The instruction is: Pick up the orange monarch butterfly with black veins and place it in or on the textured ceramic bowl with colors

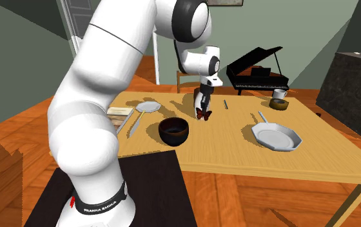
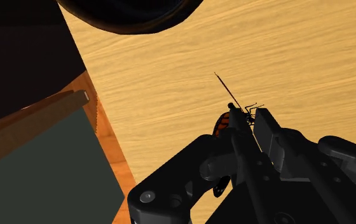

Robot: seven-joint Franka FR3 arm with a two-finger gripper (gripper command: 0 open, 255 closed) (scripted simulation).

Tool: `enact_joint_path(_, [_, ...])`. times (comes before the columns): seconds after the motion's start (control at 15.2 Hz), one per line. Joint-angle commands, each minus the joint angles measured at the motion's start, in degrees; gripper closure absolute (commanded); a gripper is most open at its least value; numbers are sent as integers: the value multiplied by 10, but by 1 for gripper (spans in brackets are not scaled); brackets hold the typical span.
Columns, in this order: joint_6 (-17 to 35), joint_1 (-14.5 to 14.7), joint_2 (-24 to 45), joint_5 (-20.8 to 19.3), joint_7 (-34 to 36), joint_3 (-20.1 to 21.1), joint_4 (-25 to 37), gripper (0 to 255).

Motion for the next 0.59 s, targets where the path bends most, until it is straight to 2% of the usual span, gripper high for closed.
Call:
enact_joint_path(0.0, [-10, -3, -11, 5, -3, 3, -1, 255])
enact_joint_path(0.33, [-37, -8, -34, 15, -9, 11, 4, 255])
enact_joint_path(0.53, [-6, -7, -82, 27, 11, 25, -73, 255])
